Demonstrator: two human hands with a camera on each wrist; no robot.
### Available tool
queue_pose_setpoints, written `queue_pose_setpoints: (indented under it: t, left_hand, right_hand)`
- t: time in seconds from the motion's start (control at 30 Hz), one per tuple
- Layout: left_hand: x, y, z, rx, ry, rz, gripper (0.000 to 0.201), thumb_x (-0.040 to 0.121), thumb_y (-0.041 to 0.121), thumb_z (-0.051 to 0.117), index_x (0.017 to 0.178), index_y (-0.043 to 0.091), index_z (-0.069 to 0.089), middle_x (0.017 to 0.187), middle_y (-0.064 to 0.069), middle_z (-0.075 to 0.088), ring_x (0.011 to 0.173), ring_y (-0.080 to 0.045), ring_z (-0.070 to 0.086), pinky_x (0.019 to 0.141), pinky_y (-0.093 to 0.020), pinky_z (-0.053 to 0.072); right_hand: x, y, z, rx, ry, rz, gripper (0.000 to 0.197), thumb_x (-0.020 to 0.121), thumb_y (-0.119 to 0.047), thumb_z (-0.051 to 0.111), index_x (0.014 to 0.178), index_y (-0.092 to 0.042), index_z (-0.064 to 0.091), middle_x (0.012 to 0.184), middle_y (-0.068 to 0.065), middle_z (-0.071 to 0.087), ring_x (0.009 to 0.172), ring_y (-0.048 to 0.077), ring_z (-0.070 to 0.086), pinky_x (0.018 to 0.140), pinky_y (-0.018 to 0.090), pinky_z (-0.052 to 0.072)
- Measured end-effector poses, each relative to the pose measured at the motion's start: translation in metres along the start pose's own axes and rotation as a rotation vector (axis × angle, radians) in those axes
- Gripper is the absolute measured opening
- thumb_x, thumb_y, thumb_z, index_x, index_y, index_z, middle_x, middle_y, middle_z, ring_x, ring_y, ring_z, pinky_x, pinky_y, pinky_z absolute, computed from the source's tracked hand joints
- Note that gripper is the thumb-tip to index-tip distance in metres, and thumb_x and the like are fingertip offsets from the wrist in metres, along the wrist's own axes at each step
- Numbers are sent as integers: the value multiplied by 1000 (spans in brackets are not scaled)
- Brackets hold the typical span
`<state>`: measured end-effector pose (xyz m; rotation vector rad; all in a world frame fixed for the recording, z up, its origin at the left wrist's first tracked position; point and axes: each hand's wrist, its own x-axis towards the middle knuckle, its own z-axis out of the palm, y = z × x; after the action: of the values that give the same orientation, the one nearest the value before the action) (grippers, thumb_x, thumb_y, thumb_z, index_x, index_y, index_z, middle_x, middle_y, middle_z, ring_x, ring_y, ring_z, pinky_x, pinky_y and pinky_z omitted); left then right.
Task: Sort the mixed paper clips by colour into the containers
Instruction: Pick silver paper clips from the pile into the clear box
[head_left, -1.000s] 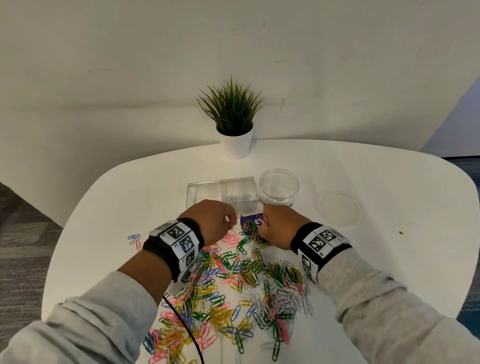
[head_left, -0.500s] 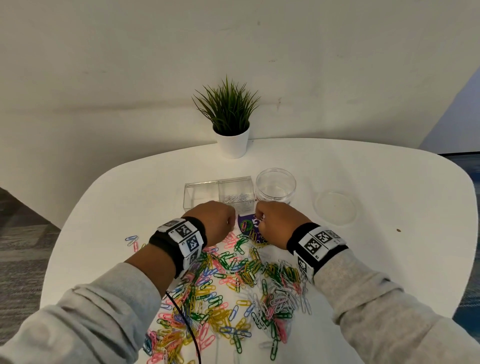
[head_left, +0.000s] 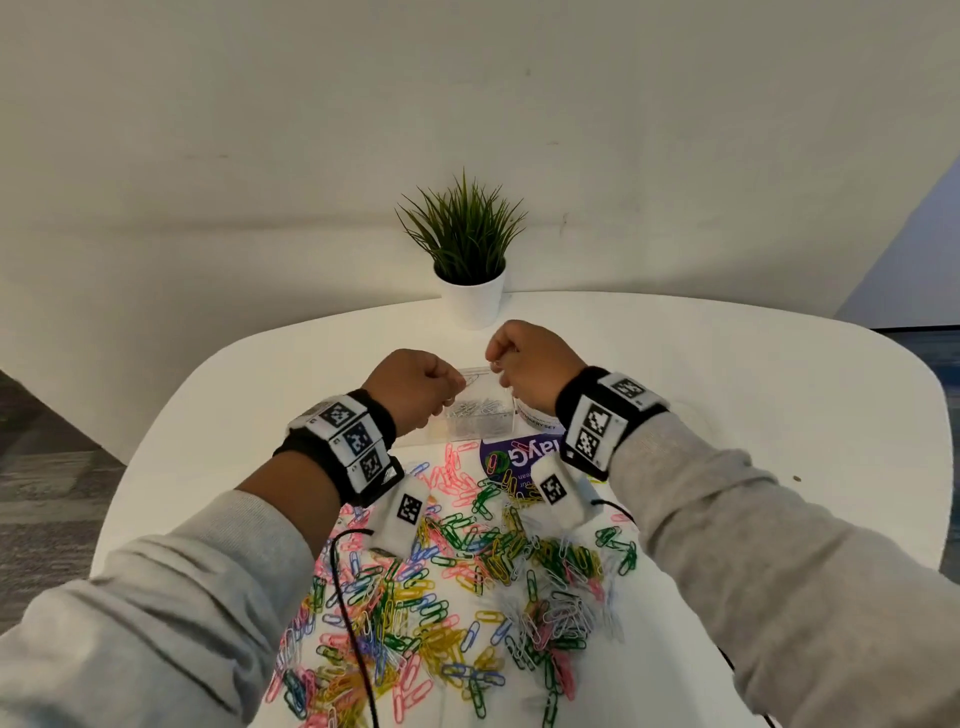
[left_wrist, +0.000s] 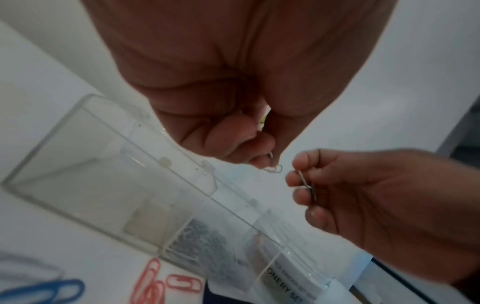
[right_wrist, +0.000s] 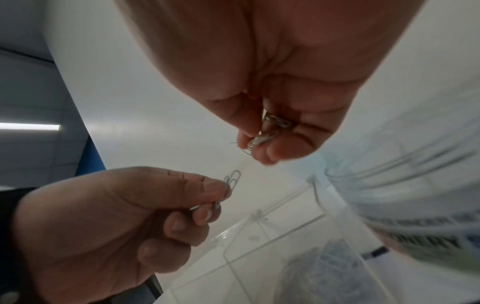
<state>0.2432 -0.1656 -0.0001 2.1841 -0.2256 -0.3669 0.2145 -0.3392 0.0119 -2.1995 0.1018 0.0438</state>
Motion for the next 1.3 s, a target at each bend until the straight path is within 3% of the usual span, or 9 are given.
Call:
queue_pose_setpoints:
  t: [0.1,0.2,0.37,0.47,0.57,0.77,0.97,1.13,1.3]
  left_hand:
    - [4,3,1,130,21,44,14,92,23,66,80,19,70,67,5,65,56,-8,55,49,-18,40]
    - [9,5,3,222,31,76,15,93,26,64,80,23,71,71,6,67,64,-11,59,61,-24,48]
    - [13,2,7,101,-22,72,20,97,13,56,110,8,70,86,-4,72,72,-10,65,72,-24,56]
    - [7,6,6,243,-9,147,25,97,14,55,118,14,69,102,1,71,84,-10,65,86,-26,51]
    - [-22,9,21,424,46,318,20,96,24,57,112,28,69,104,13,61,90,-7,58,85,-25,42]
    - [-80,-16,84,564,-307,623,21,95,23,62,113,28,72,108,8,64,98,-8,55,90,-31,47]
    - [-84,-19,110,752,-307,578,33,100,29,52,130,19,62,120,-5,61,115,-27,52,96,-36,43]
    - [-81,-20,110,776,-233,501,30,99,24,52,126,21,64,119,-3,59,115,-24,51,94,-33,44]
    - [-78,-23,104,732,-186,453,23,96,29,57,115,23,69,110,-1,60,106,-21,55,90,-32,44]
  right_hand:
    - [7,-6,-1,-118,-83,-28,30,89,-2,43,86,-26,61,105,0,65,101,21,61,77,31,47]
    - [0,-1,-11,-130,-50,-44,34,89,0,40,95,-27,62,114,-2,62,105,16,58,74,26,42]
    - [-49,36,-38,-173,73,-52,31,91,-3,41,100,-25,61,110,-5,54,99,11,53,76,22,36]
    - [-92,69,-53,-282,-54,15,20,94,-11,49,96,-26,63,97,-11,60,87,10,56,67,14,37]
    - [-129,95,-59,-491,-229,90,16,94,-19,52,102,-27,63,95,-9,59,88,12,55,76,24,41]
    - [-155,116,-45,-548,-243,84,4,95,-34,58,94,-31,56,96,-3,52,87,16,51,76,28,36]
    - [-154,130,-35,-509,-166,98,7,95,-21,54,96,-26,49,98,-2,53,87,18,51,75,29,38]
    - [-152,136,-44,-504,-91,178,22,89,-8,54,97,-28,49,100,-2,49,89,20,55,82,32,46]
    - [-151,138,-47,-515,-98,189,10,91,-34,61,96,-28,55,98,-5,49,91,18,55,81,31,45]
